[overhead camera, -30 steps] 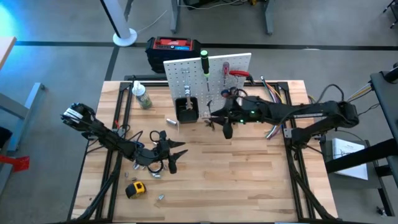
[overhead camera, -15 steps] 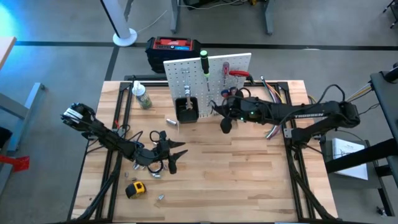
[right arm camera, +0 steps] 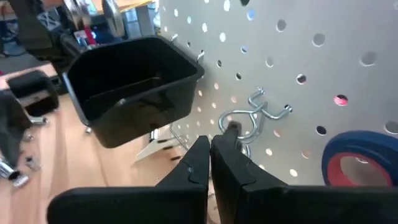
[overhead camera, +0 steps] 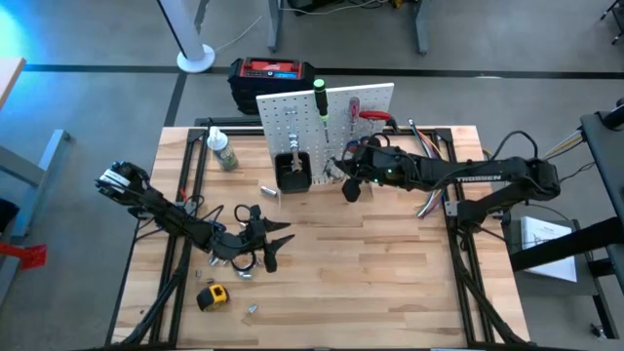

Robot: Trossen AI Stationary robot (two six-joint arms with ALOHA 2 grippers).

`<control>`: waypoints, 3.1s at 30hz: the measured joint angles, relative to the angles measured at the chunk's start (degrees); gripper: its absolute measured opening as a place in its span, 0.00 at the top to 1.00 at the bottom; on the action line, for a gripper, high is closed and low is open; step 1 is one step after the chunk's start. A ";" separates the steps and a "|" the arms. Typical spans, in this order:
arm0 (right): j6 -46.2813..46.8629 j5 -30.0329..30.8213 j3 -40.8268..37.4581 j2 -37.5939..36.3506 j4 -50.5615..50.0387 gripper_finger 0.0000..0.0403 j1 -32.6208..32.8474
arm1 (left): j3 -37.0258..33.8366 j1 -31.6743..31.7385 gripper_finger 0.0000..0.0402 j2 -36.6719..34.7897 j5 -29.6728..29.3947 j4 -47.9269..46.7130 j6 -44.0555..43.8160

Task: Hang tools onto peg board
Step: Hang the safety glasses on the pegboard, then put the silver socket into the black bin on the pegboard

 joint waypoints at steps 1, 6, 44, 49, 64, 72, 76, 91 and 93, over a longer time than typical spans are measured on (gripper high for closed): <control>-0.36 -0.03 0.04 0.26 0.03 1.00 -0.36 | 0.00 0.00 0.62 0.02 0.00 0.19 -0.02; -1.83 0.01 0.35 0.96 1.20 1.00 -1.12 | 0.00 0.01 0.62 0.02 0.00 0.20 -0.02; 2.23 -6.69 -27.66 -8.28 34.16 1.00 13.38 | -0.98 6.52 0.87 -0.60 5.23 0.36 1.87; 1.43 -6.68 -27.80 -3.24 35.30 1.00 15.23 | -3.88 6.47 0.99 -2.84 5.18 0.39 -3.49; -5.15 -6.38 -27.78 2.06 38.73 1.00 21.00 | -8.59 3.89 1.00 -16.16 1.19 -14.78 -13.81; -13.31 -26.71 -26.60 7.65 38.27 1.00 21.35 | -8.55 3.33 1.00 -14.87 13.03 -22.57 -19.93; -14.41 -34.16 -24.31 9.72 38.13 1.00 21.79 | -6.94 3.17 1.00 -15.58 22.64 -32.20 -25.23; -11.15 -15.20 -22.12 9.92 32.41 1.00 21.35 | 14.63 5.28 0.81 -14.24 8.15 -94.62 -26.32; -10.87 -15.20 -22.12 9.92 31.99 1.00 21.35 | 15.17 9.17 0.74 -14.87 7.25 -94.61 -20.84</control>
